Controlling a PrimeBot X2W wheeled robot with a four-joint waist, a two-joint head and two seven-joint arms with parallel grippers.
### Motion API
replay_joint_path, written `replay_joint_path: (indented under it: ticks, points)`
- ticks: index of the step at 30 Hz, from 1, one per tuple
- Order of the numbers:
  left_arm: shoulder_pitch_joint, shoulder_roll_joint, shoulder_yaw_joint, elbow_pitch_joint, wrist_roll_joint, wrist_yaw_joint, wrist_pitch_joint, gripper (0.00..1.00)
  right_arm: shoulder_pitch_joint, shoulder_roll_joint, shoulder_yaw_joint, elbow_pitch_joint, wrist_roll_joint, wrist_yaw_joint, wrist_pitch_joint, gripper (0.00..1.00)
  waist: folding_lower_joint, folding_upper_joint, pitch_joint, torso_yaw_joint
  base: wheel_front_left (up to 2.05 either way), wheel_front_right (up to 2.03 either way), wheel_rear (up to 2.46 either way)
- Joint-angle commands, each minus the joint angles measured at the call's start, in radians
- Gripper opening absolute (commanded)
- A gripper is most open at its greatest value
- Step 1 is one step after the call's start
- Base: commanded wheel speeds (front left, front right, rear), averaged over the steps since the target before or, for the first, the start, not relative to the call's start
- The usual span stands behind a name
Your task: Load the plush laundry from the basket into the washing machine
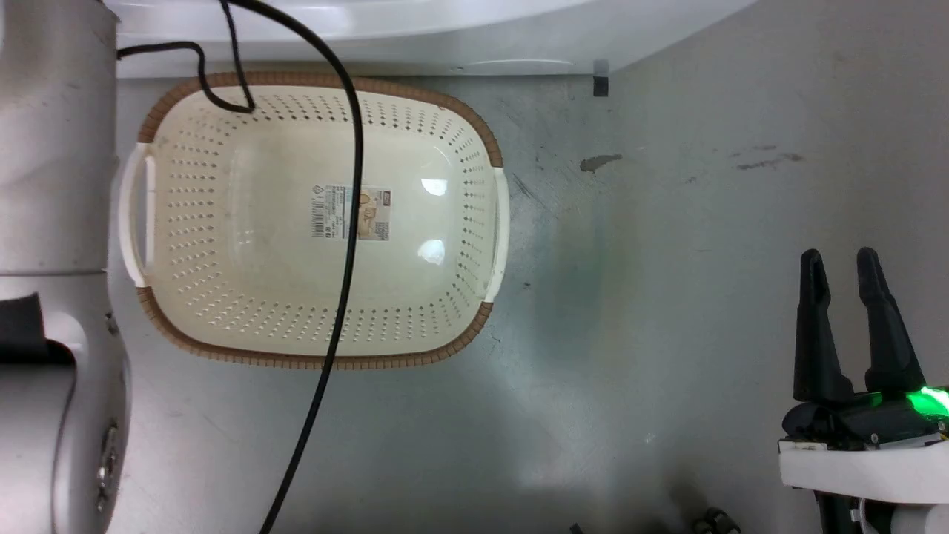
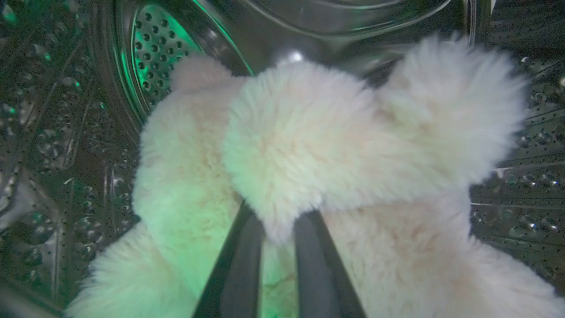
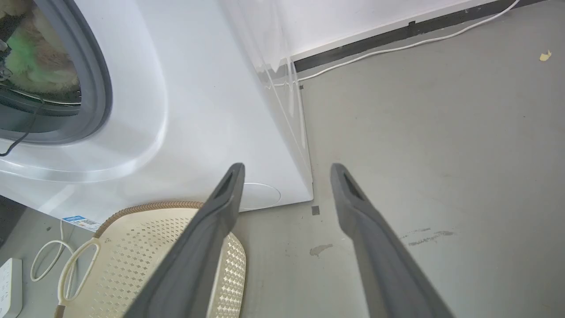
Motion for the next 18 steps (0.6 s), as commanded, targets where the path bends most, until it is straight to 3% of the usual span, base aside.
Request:
replay_joint_path:
  ticks: [1,18]
  points:
    - [-0.027,0.008,0.001,0.007,0.006,-0.007,-0.013,0.00,-0.021,-0.002,0.001,-0.007,0.009,0.001,-0.004,1.00,-0.0001,-0.0001,0.012,-0.011,0.00,0.00,0.00]
    - [-0.176,0.074,-0.019,0.115,0.041,-0.026,-0.013,0.00,-0.012,-0.002,0.020,-0.019,0.056,0.001,-0.004,1.00,-0.0001,-0.0001,0.081,-0.090,0.00,0.00,0.00]
